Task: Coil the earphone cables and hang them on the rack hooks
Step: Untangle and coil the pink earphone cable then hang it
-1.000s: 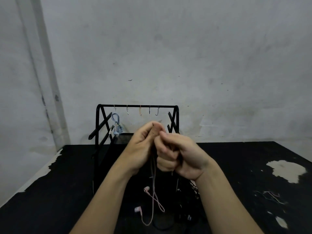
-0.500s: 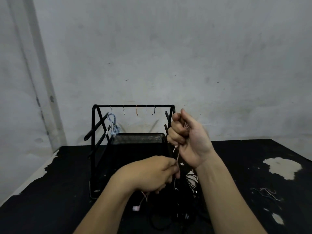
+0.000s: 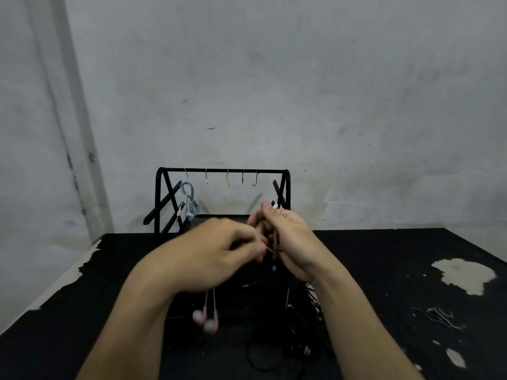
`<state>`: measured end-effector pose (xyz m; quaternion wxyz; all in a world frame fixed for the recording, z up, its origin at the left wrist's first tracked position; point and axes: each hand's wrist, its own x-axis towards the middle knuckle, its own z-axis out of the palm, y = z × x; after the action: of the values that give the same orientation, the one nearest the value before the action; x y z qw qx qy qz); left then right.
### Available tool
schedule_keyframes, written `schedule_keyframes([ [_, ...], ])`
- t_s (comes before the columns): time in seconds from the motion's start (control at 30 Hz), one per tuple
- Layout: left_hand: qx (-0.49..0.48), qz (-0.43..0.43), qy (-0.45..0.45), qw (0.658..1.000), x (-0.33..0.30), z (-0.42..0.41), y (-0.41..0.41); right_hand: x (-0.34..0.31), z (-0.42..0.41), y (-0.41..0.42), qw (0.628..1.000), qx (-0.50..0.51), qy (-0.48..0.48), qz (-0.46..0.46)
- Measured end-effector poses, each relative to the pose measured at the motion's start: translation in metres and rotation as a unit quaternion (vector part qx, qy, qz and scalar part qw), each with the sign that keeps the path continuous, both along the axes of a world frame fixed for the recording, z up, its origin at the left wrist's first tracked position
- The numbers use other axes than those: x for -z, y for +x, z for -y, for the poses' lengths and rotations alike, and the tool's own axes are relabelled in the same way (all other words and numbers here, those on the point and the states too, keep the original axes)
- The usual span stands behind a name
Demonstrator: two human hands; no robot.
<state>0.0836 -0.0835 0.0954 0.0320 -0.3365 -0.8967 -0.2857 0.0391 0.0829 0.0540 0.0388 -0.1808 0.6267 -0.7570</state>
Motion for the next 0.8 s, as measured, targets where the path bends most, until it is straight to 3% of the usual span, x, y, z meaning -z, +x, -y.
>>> schedule_keyframes([
  [0.07,-0.011,0.027,0.056,0.998,0.0,0.008,-0.006,0.001,-0.001,0.005,0.998,-0.046,0.05,-0.01],
  [0.17,-0.027,-0.053,0.067,0.996,0.003,0.012,-0.014,0.001,-0.001,0.01,0.987,-0.103,0.12,0.0],
  [0.3,0.027,-0.075,0.191,0.978,0.009,0.01,-0.026,0.003,-0.004,0.013,0.966,-0.215,0.14,0.043],
  [0.47,0.082,0.052,0.376,0.922,0.032,-0.015,-0.043,0.001,-0.002,0.02,0.952,-0.299,0.064,0.03],
  [0.6,0.126,0.222,0.513,0.82,0.042,-0.033,-0.037,-0.006,-0.002,0.021,0.957,-0.286,-0.012,0.049],
  [0.67,0.107,0.269,0.534,0.794,0.042,-0.042,-0.029,-0.009,-0.004,0.02,0.956,-0.283,-0.065,0.046],
  [0.73,0.05,0.281,0.506,0.814,0.049,-0.048,-0.028,-0.013,-0.007,0.018,0.955,-0.265,-0.126,0.041],
  [0.8,0.011,0.264,0.42,0.868,0.056,-0.05,-0.033,-0.018,-0.01,0.015,0.956,-0.227,-0.181,0.038],
])
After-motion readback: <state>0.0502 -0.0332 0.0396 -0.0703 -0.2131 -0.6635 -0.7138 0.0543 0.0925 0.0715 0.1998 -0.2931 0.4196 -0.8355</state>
